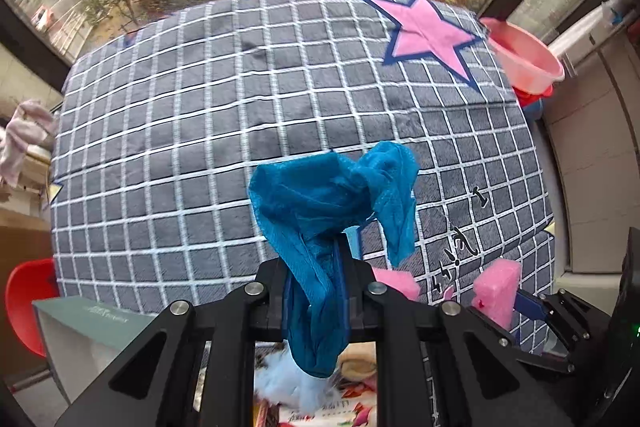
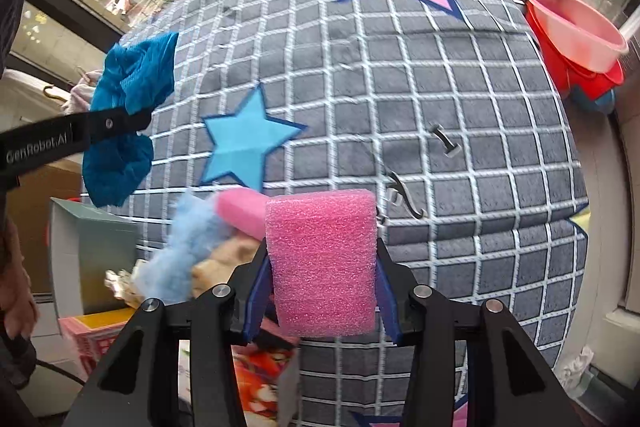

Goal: Organize soft objects
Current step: 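Carry the blue cloth and pink sponge with both tools over the white box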

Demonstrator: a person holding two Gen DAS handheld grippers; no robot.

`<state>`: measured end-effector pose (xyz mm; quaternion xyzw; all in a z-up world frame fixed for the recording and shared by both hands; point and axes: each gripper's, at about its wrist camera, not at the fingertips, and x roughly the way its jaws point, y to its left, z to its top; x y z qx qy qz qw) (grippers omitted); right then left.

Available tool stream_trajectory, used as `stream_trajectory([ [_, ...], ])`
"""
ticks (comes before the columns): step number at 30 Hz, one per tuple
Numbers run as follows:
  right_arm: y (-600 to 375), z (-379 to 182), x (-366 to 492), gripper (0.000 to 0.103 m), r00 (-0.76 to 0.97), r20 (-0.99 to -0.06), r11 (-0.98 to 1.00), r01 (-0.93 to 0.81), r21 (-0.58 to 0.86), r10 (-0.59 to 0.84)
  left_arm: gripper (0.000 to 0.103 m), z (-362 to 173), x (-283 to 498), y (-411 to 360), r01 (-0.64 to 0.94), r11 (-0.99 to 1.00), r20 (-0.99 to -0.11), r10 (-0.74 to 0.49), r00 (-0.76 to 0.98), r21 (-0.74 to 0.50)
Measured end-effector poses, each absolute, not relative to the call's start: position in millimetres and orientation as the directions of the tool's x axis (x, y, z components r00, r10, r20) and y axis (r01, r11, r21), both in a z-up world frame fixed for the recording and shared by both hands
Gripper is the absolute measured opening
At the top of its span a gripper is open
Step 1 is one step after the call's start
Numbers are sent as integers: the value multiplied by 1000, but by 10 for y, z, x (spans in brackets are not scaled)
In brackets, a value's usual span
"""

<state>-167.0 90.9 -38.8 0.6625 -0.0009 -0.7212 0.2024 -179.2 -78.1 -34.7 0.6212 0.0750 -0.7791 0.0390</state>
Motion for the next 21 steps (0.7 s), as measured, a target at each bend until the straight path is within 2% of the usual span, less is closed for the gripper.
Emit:
stream_trajectory([
  [12,397,-29,-1453,48,-59,-944,-882,379,280,-325,19,69,-1170,-1343,255,-965,-961,-9,-278,-65],
  [21,208,170,-1244,48,-79,-945,-882,392,263,-317,19,268,-668,-1575,268,-958,-953,13,-304,-99],
])
